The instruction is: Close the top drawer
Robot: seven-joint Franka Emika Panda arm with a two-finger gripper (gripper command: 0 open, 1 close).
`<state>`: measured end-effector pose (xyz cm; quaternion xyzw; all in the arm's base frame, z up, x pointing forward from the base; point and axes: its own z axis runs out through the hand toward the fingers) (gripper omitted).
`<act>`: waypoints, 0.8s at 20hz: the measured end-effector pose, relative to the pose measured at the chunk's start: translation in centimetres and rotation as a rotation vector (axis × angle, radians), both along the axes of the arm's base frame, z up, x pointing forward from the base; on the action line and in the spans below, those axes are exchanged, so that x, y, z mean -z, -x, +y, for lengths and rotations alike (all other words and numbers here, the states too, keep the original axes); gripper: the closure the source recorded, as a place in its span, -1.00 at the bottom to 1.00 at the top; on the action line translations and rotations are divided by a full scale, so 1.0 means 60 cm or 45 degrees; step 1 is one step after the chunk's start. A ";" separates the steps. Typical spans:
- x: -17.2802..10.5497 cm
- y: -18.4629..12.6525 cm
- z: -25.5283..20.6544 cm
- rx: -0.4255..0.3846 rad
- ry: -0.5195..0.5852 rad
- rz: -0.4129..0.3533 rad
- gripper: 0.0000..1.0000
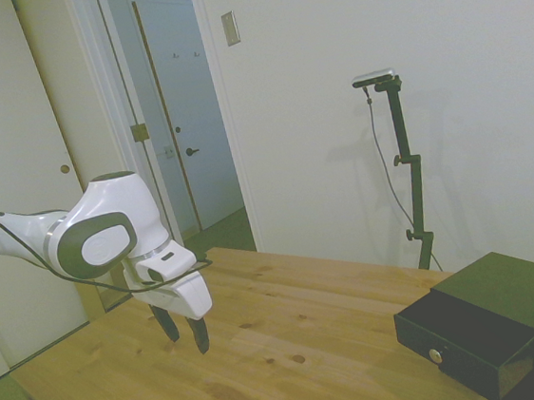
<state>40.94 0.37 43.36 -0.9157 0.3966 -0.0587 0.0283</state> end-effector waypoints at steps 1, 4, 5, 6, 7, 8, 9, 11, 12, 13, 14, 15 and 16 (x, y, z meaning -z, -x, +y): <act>0.001 0.000 0.000 -0.002 0.001 0.001 -1.00; -0.001 0.000 -0.033 0.051 -0.012 -0.004 -1.00; -0.002 0.001 -0.062 0.096 -0.017 -0.011 -1.00; -0.003 0.003 -0.093 0.146 -0.025 -0.016 -1.00; -0.003 0.007 -0.121 0.191 -0.031 -0.021 -1.00; -0.003 0.011 -0.148 0.232 -0.029 -0.025 -1.00; -0.004 0.016 -0.174 0.272 -0.029 -0.030 -1.00; -0.009 0.027 -0.230 0.357 -0.032 -0.048 -1.00; -0.015 0.029 -0.259 0.395 -0.035 -0.060 -1.00; -0.022 0.031 -0.293 0.432 -0.038 -0.073 -1.00; -0.029 0.031 -0.326 0.467 -0.040 -0.084 -1.00; -0.035 0.028 -0.358 0.498 -0.039 -0.093 -1.00; -0.041 0.022 -0.386 0.526 -0.035 -0.101 -1.00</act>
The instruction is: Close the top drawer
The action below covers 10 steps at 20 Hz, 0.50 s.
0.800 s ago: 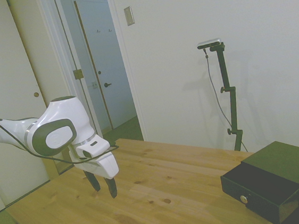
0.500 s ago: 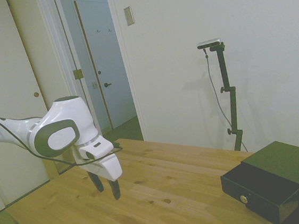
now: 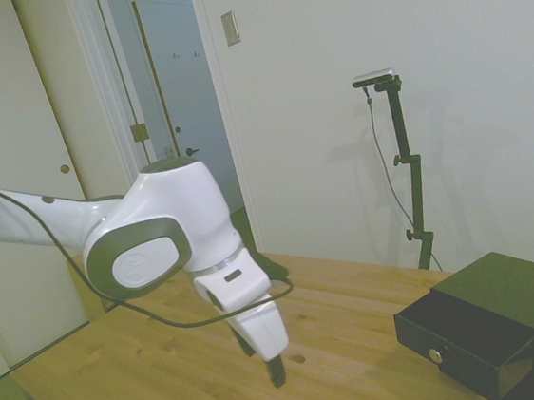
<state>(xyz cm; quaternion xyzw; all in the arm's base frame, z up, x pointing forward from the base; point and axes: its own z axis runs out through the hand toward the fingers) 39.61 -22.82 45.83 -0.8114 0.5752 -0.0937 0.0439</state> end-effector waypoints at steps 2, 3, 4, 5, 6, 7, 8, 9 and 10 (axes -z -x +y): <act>-0.009 -0.017 -0.049 0.046 0.012 -0.006 -1.00; -0.011 -0.026 -0.069 0.064 0.019 -0.006 -1.00; -0.012 -0.035 -0.087 0.080 0.026 -0.005 -1.00; -0.012 -0.044 -0.104 0.092 0.032 -0.001 -1.00; -0.011 -0.052 -0.120 0.101 0.039 0.003 -1.00; -0.009 -0.060 -0.136 0.109 0.045 0.007 -1.00; -0.009 -0.068 -0.150 0.119 0.052 0.010 -1.00; -0.009 -0.076 -0.162 0.125 0.058 0.013 1.00; -0.009 -0.084 -0.173 0.131 0.064 0.016 1.00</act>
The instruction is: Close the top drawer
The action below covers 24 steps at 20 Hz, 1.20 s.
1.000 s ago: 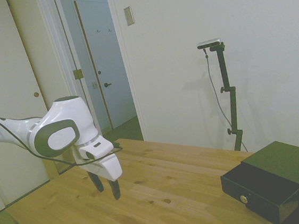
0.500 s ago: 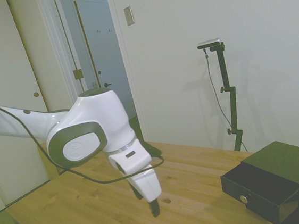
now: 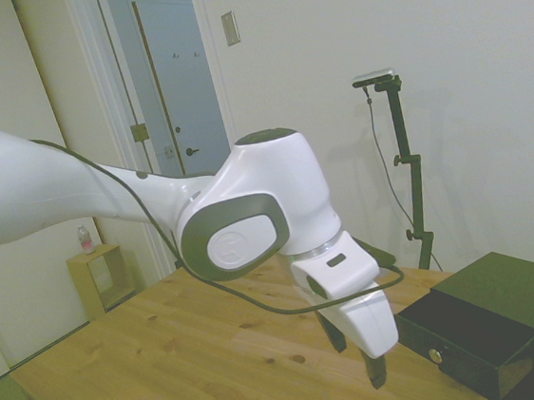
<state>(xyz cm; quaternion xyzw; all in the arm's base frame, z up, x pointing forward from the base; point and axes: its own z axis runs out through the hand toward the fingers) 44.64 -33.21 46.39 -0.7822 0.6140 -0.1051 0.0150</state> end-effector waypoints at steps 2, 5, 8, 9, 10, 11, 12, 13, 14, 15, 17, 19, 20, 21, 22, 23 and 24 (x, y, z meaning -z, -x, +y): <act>-0.006 -0.017 -0.020 0.009 0.010 0.007 1.00; -0.008 -0.040 -0.034 0.001 0.026 0.016 1.00; -0.003 -0.061 -0.031 -0.016 0.033 0.023 1.00; -0.001 -0.066 -0.028 -0.022 0.034 0.026 1.00; 0.000 -0.070 -0.026 -0.027 0.034 0.027 1.00; 0.002 -0.073 -0.024 -0.031 0.034 0.029 1.00; 0.003 -0.074 -0.023 -0.033 0.034 0.030 1.00; 0.003 -0.075 -0.022 -0.035 0.034 0.030 1.00; 0.002 -0.076 -0.020 -0.037 0.034 0.030 1.00; 0.002 -0.077 -0.019 -0.039 0.034 0.030 1.00; 0.003 -0.079 -0.018 -0.041 0.035 0.030 1.00; 0.001 -0.080 -0.019 -0.041 0.037 0.028 1.00; 0.001 -0.082 -0.019 -0.041 0.038 0.027 1.00; 0.000 -0.083 -0.020 -0.041 0.040 0.025 1.00; -0.002 -0.086 -0.021 -0.040 0.041 0.022 1.00; -0.003 -0.088 -0.022 -0.040 0.042 0.021 1.00; -0.003 -0.090 -0.023 -0.040 0.043 0.023 1.00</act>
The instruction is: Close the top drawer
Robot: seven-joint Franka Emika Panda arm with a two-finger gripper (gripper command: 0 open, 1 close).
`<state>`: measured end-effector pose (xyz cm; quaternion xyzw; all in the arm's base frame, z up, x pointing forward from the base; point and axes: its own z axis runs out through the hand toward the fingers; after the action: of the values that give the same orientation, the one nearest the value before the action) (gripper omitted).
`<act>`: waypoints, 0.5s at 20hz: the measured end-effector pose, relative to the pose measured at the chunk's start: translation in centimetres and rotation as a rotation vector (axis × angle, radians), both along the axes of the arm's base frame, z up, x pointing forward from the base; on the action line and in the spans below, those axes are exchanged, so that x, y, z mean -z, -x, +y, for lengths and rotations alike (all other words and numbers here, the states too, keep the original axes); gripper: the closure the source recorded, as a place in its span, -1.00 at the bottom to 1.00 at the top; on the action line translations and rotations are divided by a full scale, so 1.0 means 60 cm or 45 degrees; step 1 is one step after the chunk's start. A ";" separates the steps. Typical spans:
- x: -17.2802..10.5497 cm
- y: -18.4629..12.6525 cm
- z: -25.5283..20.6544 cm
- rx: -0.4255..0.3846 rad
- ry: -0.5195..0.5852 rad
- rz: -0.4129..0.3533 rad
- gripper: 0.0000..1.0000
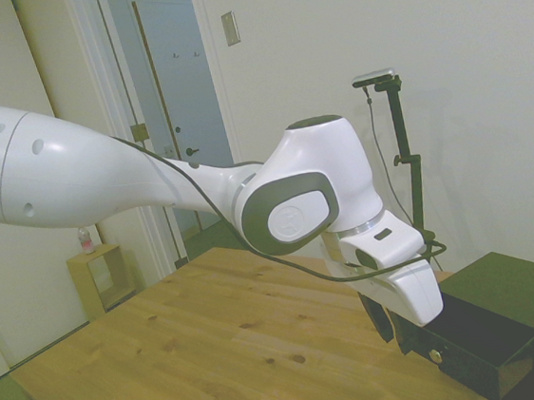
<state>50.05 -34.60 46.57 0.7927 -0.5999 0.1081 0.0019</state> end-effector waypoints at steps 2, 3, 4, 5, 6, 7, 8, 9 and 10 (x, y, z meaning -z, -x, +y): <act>0.000 -0.004 -0.001 0.000 -0.003 0.005 1.00; 0.000 -0.005 -0.002 0.000 -0.003 0.007 1.00; 0.001 -0.007 -0.002 0.000 -0.003 0.008 1.00; 0.001 -0.008 -0.002 0.000 -0.003 0.009 1.00; 0.002 -0.009 -0.003 0.000 -0.002 0.009 1.00; 0.002 -0.010 -0.004 0.000 -0.002 0.010 1.00; 0.002 -0.011 -0.005 0.002 -0.001 0.009 1.00; 0.000 -0.012 -0.007 0.004 0.000 0.007 1.00; -0.002 -0.013 -0.009 0.006 0.001 0.006 1.00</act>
<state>50.82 -35.15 46.70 0.7915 -0.6018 0.1066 0.0040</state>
